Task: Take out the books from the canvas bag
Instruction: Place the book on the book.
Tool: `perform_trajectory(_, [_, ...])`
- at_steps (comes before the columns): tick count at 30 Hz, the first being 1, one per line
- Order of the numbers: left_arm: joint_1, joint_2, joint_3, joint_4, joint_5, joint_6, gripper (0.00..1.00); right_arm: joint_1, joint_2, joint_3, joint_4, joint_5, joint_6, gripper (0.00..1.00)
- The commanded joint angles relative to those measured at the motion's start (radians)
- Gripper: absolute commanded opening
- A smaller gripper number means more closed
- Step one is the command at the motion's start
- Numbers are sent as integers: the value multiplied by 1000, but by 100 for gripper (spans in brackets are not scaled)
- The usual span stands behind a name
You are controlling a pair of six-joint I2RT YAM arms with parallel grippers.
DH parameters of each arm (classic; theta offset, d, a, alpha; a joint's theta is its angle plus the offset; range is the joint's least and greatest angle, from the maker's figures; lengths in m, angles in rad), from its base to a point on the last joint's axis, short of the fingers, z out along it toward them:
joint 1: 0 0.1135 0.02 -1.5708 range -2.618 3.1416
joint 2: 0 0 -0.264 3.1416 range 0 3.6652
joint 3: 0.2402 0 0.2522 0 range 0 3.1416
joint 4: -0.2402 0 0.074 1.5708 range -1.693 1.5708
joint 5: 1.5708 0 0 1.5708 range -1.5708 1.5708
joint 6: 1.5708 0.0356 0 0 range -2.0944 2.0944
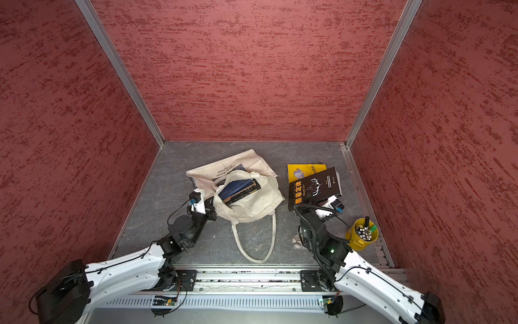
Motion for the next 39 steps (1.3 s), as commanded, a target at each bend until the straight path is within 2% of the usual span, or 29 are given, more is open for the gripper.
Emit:
perform_trajectory(1, [13, -16, 8, 12, -32, 1, 0, -102, -19, -47, 124, -161, 30, 0])
perform_trajectory(9, [14, -5, 10, 13, -25, -1, 0, -288, 118, -113, 344, -415, 1, 0])
perform_trajectory(13, [13, -11, 10, 13, -25, 0, 0, -348, 201, -152, 472, -495, 19, 0])
perform_trajectory(18, [14, -4, 11, 13, -19, 1, 0, -386, 264, -184, 492, -491, 103, 0])
perform_trajectory(22, [15, 5, 13, 14, -14, 1, 0, -393, 280, -235, 492, -429, 211, 0])
perform_trajectory(26, [14, 8, 15, 18, -11, 0, 0, -395, 306, -232, 477, -394, 222, 0])
perform_trajectory(30, [14, 9, 15, 17, -8, 2, 0, -400, 344, -232, 478, -414, 238, 0])
perform_trajectory(31, [14, 8, 15, 17, -8, 3, 0, -401, 351, -235, 473, -416, 252, 7])
perform_trajectory(36, [14, 14, 15, 17, -6, 2, 0, -404, 374, -258, 501, -422, 273, 8])
perform_trajectory(39, [14, 17, 16, 18, -1, 1, 0, -406, 367, -254, 499, -417, 266, 19])
